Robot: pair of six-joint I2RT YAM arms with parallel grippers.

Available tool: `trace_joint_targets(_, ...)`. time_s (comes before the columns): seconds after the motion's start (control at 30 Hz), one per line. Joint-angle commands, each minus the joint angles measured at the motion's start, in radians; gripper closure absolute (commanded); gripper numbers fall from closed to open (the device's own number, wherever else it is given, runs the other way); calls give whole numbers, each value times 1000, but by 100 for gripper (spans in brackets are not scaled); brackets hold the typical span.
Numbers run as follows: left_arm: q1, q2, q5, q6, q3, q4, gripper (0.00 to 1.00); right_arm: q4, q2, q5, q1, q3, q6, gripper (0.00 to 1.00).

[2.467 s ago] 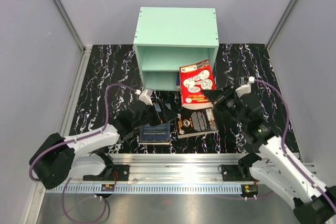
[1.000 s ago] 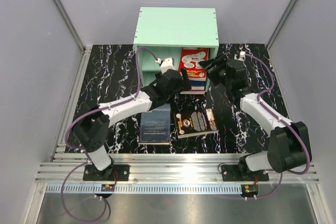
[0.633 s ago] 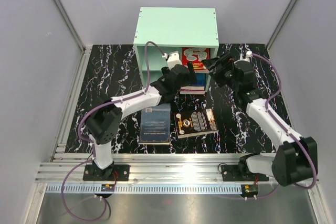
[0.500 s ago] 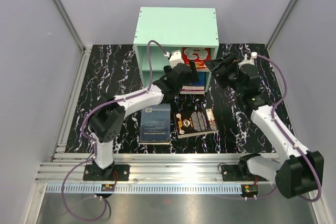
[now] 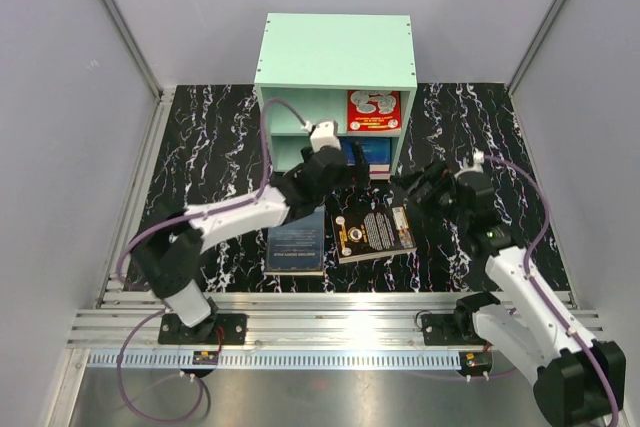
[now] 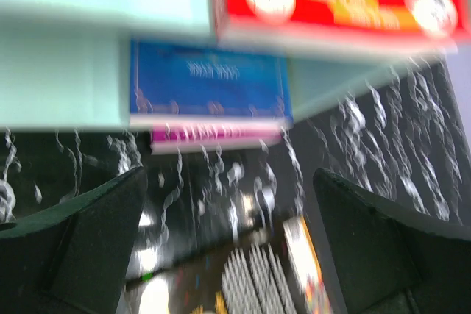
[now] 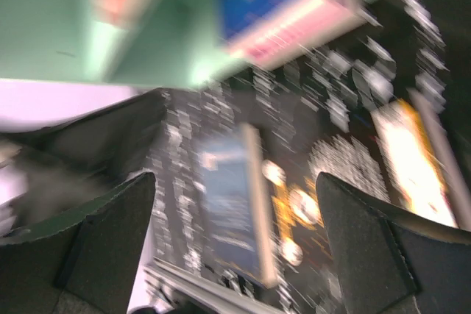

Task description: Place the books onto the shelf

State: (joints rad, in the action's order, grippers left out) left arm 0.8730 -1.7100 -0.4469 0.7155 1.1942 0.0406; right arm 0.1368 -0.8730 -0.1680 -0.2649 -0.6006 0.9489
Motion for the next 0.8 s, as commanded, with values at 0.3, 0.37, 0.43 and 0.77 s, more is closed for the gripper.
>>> trace_joint_targets(0.3,38,153,482,4,-407,243,1,284,-24,128,6,206,94,4)
trace_joint_targets(0.37,38,84,517,-42,-365,252,1,227,-79,73,4,237,120,6)
trace_joint_targets(0.43,38,15,525,-111,-271,216,1,184,-102,26,3,261,143,8)
trace_joint_targets(0.77,-2,-172,596,-249,-65,162,1,331,26,-16,-13,294,185,7)
